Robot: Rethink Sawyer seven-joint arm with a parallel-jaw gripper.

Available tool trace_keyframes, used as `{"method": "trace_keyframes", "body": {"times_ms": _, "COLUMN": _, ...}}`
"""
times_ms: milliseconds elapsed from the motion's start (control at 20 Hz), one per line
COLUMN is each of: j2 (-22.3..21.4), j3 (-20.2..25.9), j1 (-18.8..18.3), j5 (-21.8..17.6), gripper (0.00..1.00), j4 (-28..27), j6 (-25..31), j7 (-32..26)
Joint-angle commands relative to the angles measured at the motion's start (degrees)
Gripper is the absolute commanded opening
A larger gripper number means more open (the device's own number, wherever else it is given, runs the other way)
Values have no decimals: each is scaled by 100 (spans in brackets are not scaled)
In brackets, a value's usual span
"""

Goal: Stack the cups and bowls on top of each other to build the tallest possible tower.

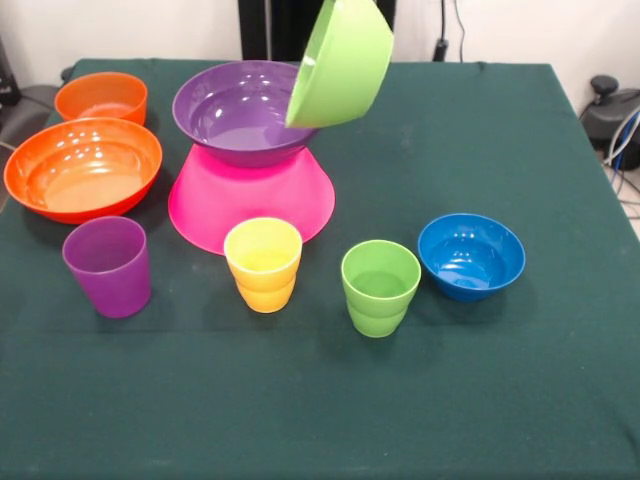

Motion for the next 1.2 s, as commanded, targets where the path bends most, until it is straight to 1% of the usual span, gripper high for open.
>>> {"method": "trace_keyframes", "body": {"times_ms": 50, "j2": -178, "j3": 726, "j1": -117, "j5": -1031, "gripper": 0, "j4": -320, "j6": 966, "j7": 2190}}
{"method": "trace_keyframes", "body": {"times_ms": 150, "j2": -174, "j3": 747, "j1": -146, "j5": -1290, "gripper": 0, "j4": -415, "j6": 974, "j7": 2429}}
{"method": "trace_keyframes", "body": {"times_ms": 200, "j2": -150, "j3": 785, "j1": -156, "j5": -1493, "gripper": 0, "j4": -460, "j6": 967, "j7": 2669}}
{"method": "trace_keyframes", "body": {"times_ms": 250, "j2": -131, "j3": 794, "j1": -163, "j5": -1557, "gripper": 0, "j4": -478, "j6": 949, "j7": 2738}}
{"method": "trace_keyframes", "body": {"times_ms": 300, "j2": -125, "j3": 833, "j1": -164, "j5": -1836, "gripper": 0, "j4": -517, "j6": 929, "j7": 3127}}
{"method": "trace_keyframes", "body": {"times_ms": 500, "j2": -203, "j3": 810, "j1": -100, "j5": -2425, "gripper": 0, "j4": -632, "j6": 787, "j7": 3966}}
{"method": "trace_keyframes", "body": {"times_ms": 850, "j2": -300, "j3": 646, "j1": -12, "j5": -3056, "gripper": 0, "j4": -947, "j6": 426, "j7": 4833}}
{"method": "trace_keyframes", "body": {"times_ms": 1000, "j2": -247, "j3": 676, "j1": -11, "j5": -3411, "gripper": 0, "j4": -1097, "j6": 122, "j7": 5393}}
{"method": "trace_keyframes", "body": {"times_ms": 1200, "j2": -287, "j3": 662, "j1": 16, "j5": -3602, "gripper": 0, "j4": -1192, "j6": -73, "j7": 5719}}
